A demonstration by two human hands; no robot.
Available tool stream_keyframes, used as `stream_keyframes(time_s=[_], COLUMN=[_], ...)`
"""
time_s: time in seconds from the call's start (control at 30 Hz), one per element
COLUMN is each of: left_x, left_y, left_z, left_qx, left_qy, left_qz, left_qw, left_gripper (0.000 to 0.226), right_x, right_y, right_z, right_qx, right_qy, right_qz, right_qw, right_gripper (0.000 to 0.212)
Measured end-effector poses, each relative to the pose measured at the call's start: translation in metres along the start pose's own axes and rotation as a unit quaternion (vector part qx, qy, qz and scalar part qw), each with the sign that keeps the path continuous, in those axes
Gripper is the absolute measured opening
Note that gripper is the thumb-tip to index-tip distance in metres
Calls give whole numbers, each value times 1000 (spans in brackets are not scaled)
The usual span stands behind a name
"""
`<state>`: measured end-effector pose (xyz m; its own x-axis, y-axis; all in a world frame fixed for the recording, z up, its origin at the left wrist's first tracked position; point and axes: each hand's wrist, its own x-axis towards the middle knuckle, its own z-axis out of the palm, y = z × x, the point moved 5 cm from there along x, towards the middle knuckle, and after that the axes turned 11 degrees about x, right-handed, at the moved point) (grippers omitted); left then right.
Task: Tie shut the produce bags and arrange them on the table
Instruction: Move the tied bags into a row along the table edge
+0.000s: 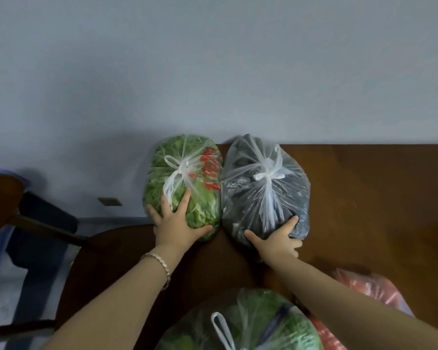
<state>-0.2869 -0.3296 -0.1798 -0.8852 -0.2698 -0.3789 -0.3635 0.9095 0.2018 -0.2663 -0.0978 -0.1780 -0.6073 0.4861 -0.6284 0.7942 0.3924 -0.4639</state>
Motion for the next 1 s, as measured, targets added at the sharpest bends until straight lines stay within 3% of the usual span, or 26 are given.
stream_keyframes(time_s=[0.17, 0.27, 0.3, 0.37, 0.43, 0.53, 0.63, 0.73, 0.8, 0.9, 1.0], left_x=[-31, -92, -114, -164, -202, -236, -250, -260, -264, -272, -274], left_y=[20, 51, 59, 70, 71, 68, 65, 62, 59, 59, 53], left_z=[-28, -37, -36, -34, -27, -9, 1, 3, 2, 2, -2], left_qx=[129, 125, 101, 54, 123, 267, 239, 136, 66, 43, -15], left_qy=[-28, -69, -90, -130, -125, -63, -28, 20, 38, 60, 106], left_qz=[-14, 61, 96, 148, 180, 171, 122, 83, 57, 37, 4], left_qw=[991, 988, 986, 979, 968, 946, 963, 987, 995, 997, 994], left_gripper=[88, 74, 76, 88, 94, 75, 42, 18, 20, 34, 33], right_x=[-13, -40, -48, -60, -64, -61, -52, -44, -38, -27, -21], right_y=[-4, 8, 13, 31, 53, 99, 142, 157, 153, 144, 138], right_z=[-23, -63, -76, -110, -137, -155, -152, -151, -151, -151, -145], right_qx=[-44, -131, -140, -141, -165, -299, -422, -348, -292, -243, -281], right_qy=[-98, -161, -161, -127, -96, -118, -117, -113, -98, -100, -117], right_qz=[-59, -197, -250, -322, -354, -371, -350, -353, -347, -317, -329], right_qw=[992, 958, 944, 928, 915, 872, 828, 861, 886, 911, 894], right_gripper=[111, 62, 42, 25, 27, 46, 69, 76, 76, 71, 63])
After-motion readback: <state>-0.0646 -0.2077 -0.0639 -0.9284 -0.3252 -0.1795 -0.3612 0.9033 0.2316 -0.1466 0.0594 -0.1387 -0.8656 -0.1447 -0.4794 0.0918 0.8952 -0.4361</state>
